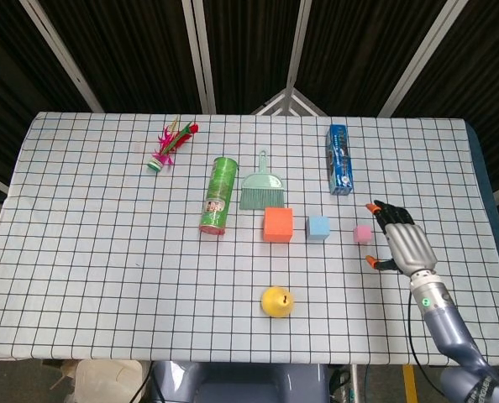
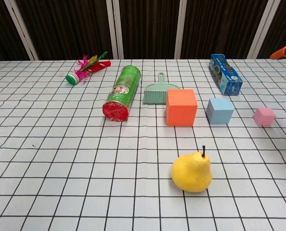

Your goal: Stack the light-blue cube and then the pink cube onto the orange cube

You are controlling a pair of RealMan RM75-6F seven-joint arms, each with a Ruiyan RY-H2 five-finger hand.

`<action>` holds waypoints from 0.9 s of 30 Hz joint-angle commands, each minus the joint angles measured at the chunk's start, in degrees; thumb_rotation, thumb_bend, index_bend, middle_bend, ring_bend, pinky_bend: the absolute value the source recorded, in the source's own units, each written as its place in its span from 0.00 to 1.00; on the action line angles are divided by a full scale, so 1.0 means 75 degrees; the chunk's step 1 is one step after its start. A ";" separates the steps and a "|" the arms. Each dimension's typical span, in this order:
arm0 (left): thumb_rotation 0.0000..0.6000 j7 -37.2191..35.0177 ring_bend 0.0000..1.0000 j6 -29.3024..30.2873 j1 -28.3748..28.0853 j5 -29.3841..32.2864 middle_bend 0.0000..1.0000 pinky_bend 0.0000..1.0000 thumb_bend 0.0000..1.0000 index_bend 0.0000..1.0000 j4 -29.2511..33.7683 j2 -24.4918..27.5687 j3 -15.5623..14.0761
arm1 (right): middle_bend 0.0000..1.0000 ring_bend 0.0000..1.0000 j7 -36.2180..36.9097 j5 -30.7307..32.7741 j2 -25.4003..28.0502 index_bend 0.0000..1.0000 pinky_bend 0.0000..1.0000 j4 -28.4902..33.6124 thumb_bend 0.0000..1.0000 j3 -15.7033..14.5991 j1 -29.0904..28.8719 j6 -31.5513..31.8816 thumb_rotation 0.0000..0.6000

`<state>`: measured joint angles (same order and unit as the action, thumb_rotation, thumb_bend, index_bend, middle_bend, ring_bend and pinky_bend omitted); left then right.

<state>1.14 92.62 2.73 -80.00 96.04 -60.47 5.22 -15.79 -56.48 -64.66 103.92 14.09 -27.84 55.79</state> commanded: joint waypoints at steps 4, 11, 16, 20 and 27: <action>1.00 0.0013 0.00 -0.0071 -0.0016 0.0203 0.00 0.00 0.16 0.10 -0.0003 -0.0013 0.0090 | 0.04 0.02 -0.1220 0.1562 -0.0699 0.09 0.04 -0.0044 0.31 0.0089 -0.1105 -0.0416 1.00; 1.00 -0.0010 0.00 -0.0063 0.0002 0.0257 0.00 0.00 0.16 0.10 -0.0015 -0.0011 0.0117 | 0.04 0.02 -0.1805 0.2538 -0.1240 0.13 0.05 -0.0130 0.31 0.0032 -0.1815 -0.0331 1.00; 1.00 -0.0034 0.00 -0.0159 -0.0030 0.0323 0.00 0.00 0.16 0.10 -0.0035 0.0003 0.0138 | 0.04 0.01 -0.2127 0.3064 -0.1671 0.16 0.05 -0.0253 0.31 0.0002 -0.2230 -0.0083 1.00; 1.00 -0.0126 0.00 -0.0113 0.0008 0.0359 0.00 0.00 0.16 0.10 -0.0040 0.0028 0.0164 | 0.04 0.01 -0.2323 0.3412 -0.1958 0.18 0.05 -0.0533 0.31 0.0042 -0.2535 0.0042 1.00; 1.00 -0.0268 0.00 -0.0199 0.0001 0.0498 0.00 0.00 0.16 0.11 -0.0094 0.0065 0.0226 | 0.04 0.01 -0.2572 0.3967 -0.2136 0.18 0.04 -0.1033 0.31 0.0185 -0.2997 0.0161 1.00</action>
<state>-0.83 91.16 2.78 -76.30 95.37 -60.02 6.89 -34.39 -27.86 -80.29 97.00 15.16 -49.38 56.52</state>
